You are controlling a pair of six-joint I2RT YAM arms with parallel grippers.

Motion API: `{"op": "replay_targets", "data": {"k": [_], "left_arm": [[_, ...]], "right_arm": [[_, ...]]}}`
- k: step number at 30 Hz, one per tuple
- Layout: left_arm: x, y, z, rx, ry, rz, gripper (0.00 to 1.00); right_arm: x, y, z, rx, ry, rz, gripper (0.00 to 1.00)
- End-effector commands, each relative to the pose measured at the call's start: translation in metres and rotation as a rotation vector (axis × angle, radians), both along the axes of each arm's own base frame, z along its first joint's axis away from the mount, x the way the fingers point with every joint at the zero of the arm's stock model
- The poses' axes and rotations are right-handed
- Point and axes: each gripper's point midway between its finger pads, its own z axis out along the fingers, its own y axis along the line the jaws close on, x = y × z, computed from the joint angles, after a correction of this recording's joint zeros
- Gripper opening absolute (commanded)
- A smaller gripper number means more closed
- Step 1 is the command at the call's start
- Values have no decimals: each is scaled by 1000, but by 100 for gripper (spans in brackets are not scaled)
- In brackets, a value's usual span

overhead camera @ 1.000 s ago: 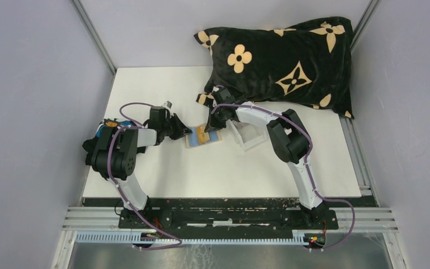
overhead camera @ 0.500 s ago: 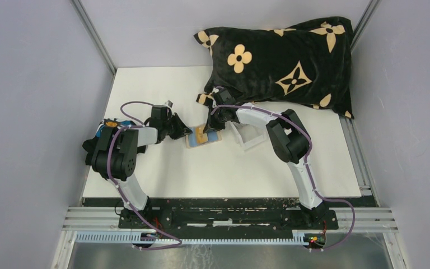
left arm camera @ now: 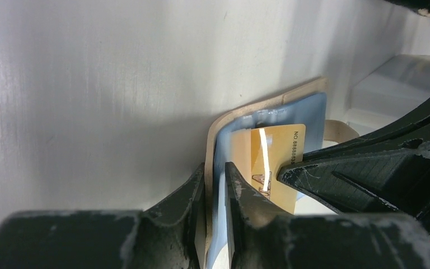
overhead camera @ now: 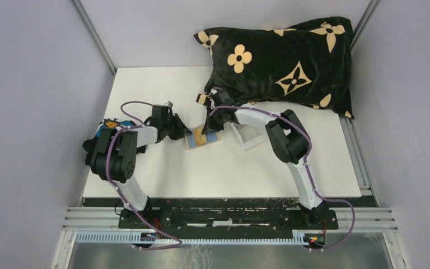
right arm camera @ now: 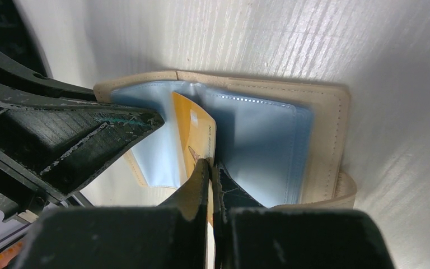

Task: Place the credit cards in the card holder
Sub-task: Insert the credit card into the card holder.

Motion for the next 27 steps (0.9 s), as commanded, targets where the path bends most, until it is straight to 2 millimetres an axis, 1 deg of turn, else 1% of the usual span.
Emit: {"op": "replay_targets", "data": {"k": [1,4,9,12,21,27], "left_arm": [[-32,11,-25,71,158,30,25],[-31,11,-22,71,156,31,27],[-33,15,-17,92,154,36,40],[-36,19,-17,113,163,42,43],[-45,33,-14,183,194,76,44],[-48,40,-5,202,177,106,44]], "right_arm": [[-30,-7,-37,-104,75,64,1],[-30,-7,-38,-109,76,65,1],[-29,-8,-40,-121,76,69,1],[-29,-8,-42,-125,78,68,1],[-30,-10,-49,-138,89,69,1],[-30,-10,-51,-141,92,69,1]]}}
